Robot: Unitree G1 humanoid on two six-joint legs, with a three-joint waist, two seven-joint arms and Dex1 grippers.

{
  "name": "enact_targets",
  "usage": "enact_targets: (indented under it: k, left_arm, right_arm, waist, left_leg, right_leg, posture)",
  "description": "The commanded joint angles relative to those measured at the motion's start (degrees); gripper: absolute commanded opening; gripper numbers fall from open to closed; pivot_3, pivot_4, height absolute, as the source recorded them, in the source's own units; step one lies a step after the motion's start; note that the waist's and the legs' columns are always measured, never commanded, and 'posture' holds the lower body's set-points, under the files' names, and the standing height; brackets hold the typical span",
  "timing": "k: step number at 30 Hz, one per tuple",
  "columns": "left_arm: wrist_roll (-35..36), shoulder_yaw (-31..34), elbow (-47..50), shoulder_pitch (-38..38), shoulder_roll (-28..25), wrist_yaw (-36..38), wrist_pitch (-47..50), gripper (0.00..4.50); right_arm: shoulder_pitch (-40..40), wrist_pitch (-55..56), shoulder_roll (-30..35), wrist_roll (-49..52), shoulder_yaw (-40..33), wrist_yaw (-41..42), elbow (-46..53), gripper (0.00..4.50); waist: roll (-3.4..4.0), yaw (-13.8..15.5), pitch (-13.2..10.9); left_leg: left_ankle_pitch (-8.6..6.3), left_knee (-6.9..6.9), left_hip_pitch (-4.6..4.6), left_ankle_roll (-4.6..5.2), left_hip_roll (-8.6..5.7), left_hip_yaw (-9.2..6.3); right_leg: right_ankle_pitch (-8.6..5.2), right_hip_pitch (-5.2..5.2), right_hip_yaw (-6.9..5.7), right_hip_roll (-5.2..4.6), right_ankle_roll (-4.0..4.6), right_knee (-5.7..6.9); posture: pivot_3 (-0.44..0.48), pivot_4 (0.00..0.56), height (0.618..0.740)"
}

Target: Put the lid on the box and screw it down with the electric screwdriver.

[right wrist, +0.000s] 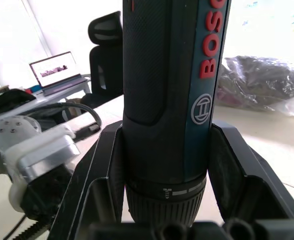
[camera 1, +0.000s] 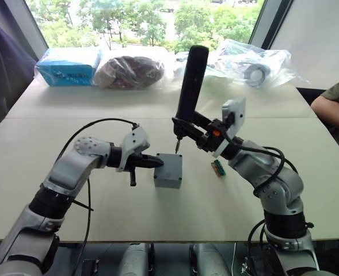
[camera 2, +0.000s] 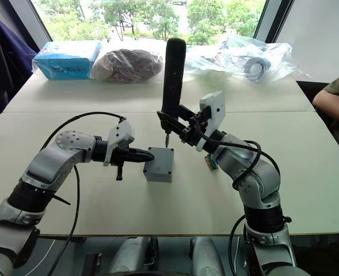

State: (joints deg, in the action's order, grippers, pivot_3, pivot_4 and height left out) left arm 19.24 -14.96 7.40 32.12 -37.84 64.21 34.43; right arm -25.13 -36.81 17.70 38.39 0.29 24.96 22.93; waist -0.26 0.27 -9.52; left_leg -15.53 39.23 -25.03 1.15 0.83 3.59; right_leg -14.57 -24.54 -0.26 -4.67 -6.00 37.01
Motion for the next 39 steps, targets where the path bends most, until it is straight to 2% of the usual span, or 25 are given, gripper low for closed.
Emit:
enact_targets:
  k: [1, 11, 17, 24, 30, 34, 39]
  left_arm:
    - [-0.9, -1.7, 0.4, -0.8, 0.2, -0.1, 1.3, 0.0]
    - [-0.5, -2.2, 3.1, -0.3, 1.8, -1.4, 4.3, 0.0]
    - [-1.5, -3.0, 2.3, -1.1, 1.1, -1.3, 3.9, 0.0]
    - [-0.1, -1.3, -2.4, -2.8, 2.4, -1.9, 3.8, 0.0]
    - [-2.1, -2.8, -3.9, -3.9, 2.6, -2.0, 1.5, 0.0]
    - [-2.8, -3.7, -3.2, -3.9, 2.5, -2.1, 1.0, 0.0]
    - [-2.7, -4.0, -2.8, -3.9, 2.6, -2.2, 1.0, 0.0]
  right_arm:
    - [0.2, 4.7, 0.4, -2.5, -0.1, 2.1, 0.6, 1.76]
    - [3.0, 8.4, 0.3, -7.7, 1.1, 3.5, -2.1, 1.76]
    - [7.9, 10.6, 0.9, -11.8, 4.7, 4.6, -1.9, 1.76]
    - [11.9, 12.2, -0.8, -16.9, 7.2, 1.2, -6.5, 1.76]
    - [12.0, 11.7, -1.2, -17.9, 7.1, -0.2, -8.3, 1.76]
    - [11.9, 11.4, -1.0, -18.7, 7.1, -1.1, -9.7, 1.76]
    - [12.0, 10.9, -1.0, -19.5, 7.2, -2.4, -10.8, 1.76]
  waist:
    - [0.0, 0.0, 0.0]
    - [-0.01, 0.2, 0.0]
    - [-0.09, 0.2, 0.1]
    - [-0.32, -0.1, 0.5]
    - [-0.51, -0.1, 1.5]
    - [-0.63, -0.1, 1.9]
    - [-0.6, 0.0, 2.2]
  left_leg:
    - [0.0, 0.0, 0.04, 0.0, 0.0, 0.0]
    - [0.0, 0.0, 0.09, 0.0, 0.0, 0.0]
    - [-0.01, -0.01, 0.3, 0.01, 0.0, 0.01]
    - [-0.11, -0.37, 1.75, 0.09, 0.09, -0.01]
    - [-0.12, -0.5, 1.98, 0.08, 0.11, -0.07]
    - [-0.13, -1.12, 2.68, 0.06, 0.04, -0.02]
    - [-0.14, -1.21, 2.68, 0.04, 0.02, -0.05]
  right_leg:
    - [0.0, 0.03, 0.0, 0.0, 0.0, 0.0]
    - [0.0, 0.09, 0.01, 0.0, 0.0, 0.01]
    - [-0.01, 0.29, 0.01, 0.0, 0.0, -0.02]
    - [-0.27, 1.7, -0.01, 0.01, 0.31, -0.33]
    - [-0.28, 1.96, -0.03, -0.04, 0.35, -0.5]
    - [-0.42, 2.31, -0.03, -0.24, 0.65, -0.92]
    - [-0.46, 2.29, -0.06, -0.56, 0.74, -0.93]
  posture:
    - [0.0, 0.15, 0.74]
    - [0.0, 0.15, 0.74]
    - [0.0, 0.15, 0.74]
    - [0.0, 0.15, 0.74]
    - [0.0, 0.15, 0.74]
    - [0.0, 0.15, 0.74]
    - [0.0, 0.15, 0.74]
